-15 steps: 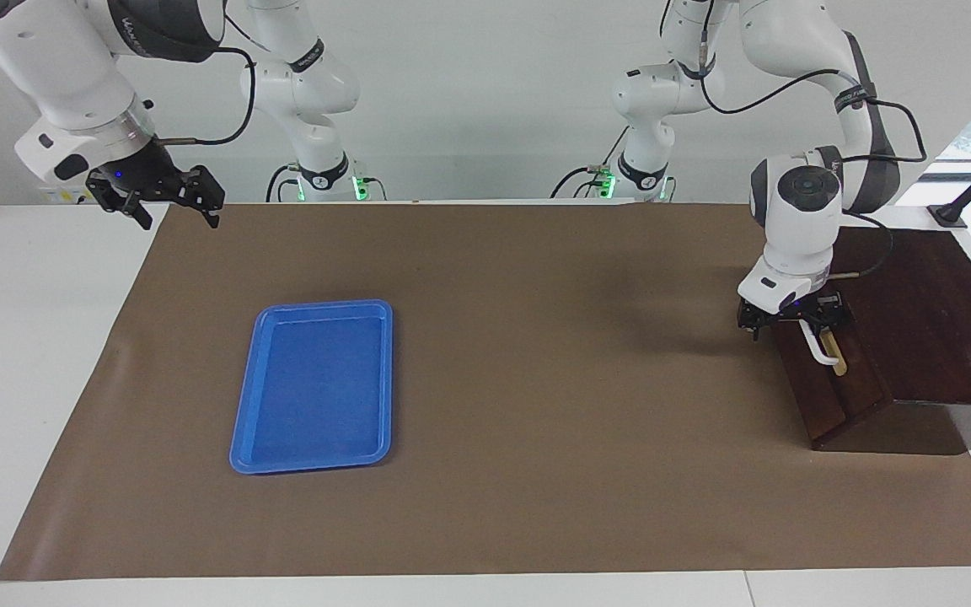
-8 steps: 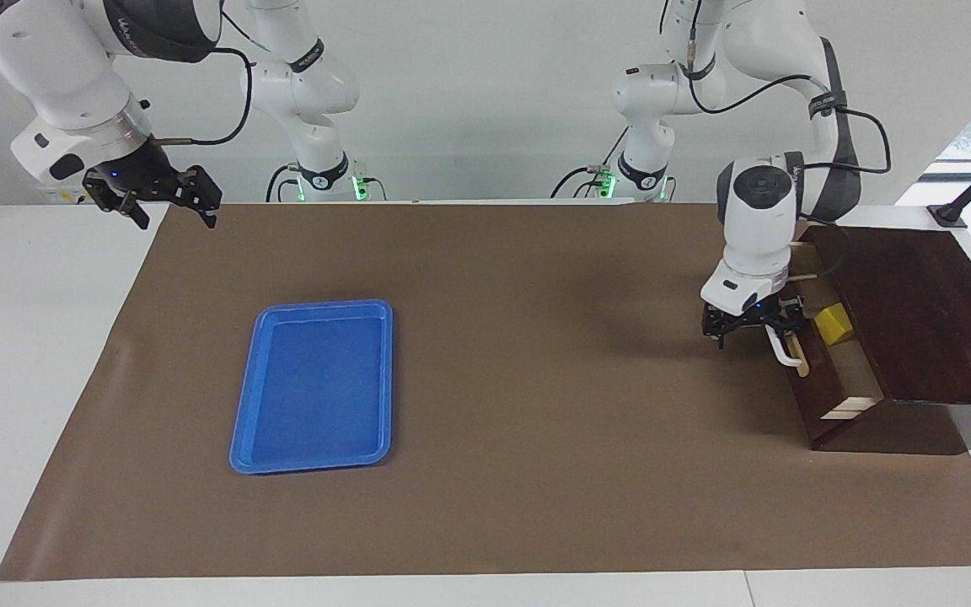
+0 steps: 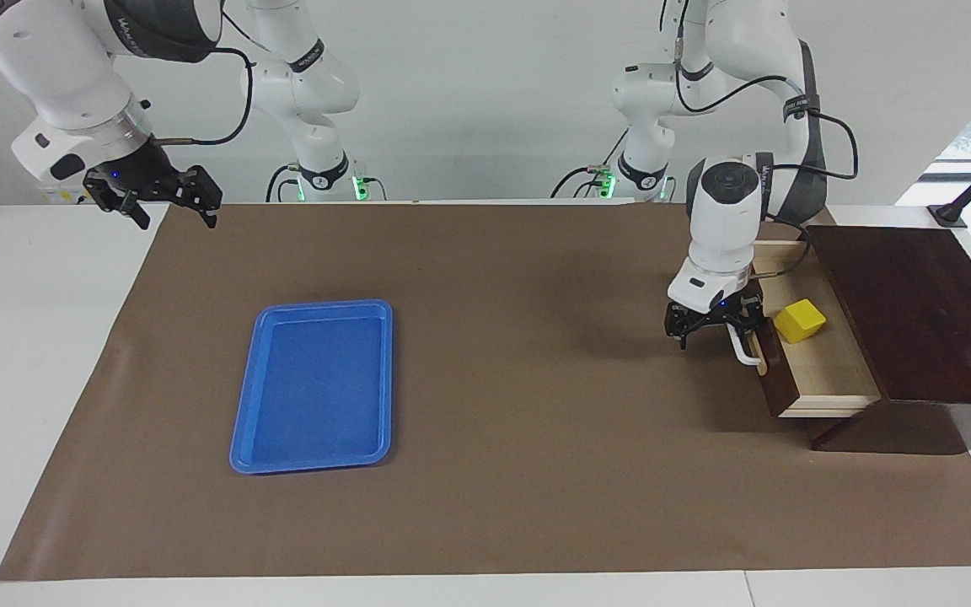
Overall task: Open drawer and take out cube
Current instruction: 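Pull the drawer open toward the robot with the left gripper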
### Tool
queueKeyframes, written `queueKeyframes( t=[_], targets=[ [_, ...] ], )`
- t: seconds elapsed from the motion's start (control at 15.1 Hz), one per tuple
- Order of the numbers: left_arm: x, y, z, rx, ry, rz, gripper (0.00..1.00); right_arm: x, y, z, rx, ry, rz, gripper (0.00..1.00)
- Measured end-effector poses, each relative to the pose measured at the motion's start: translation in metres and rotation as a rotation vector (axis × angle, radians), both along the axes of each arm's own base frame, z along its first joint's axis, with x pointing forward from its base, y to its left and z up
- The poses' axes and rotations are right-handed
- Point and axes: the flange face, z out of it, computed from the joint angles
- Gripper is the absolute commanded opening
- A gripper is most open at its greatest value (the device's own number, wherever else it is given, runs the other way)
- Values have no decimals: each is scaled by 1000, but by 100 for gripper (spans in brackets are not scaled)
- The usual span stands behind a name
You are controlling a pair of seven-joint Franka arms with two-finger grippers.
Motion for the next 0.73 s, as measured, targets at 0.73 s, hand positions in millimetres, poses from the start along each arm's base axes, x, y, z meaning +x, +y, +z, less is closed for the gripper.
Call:
queueKeyframes(
  t=[0.73],
  targets=[
    [10, -28, 52, -13, 82, 105, 100, 0, 2, 0, 0, 0, 3, 100]
  ],
)
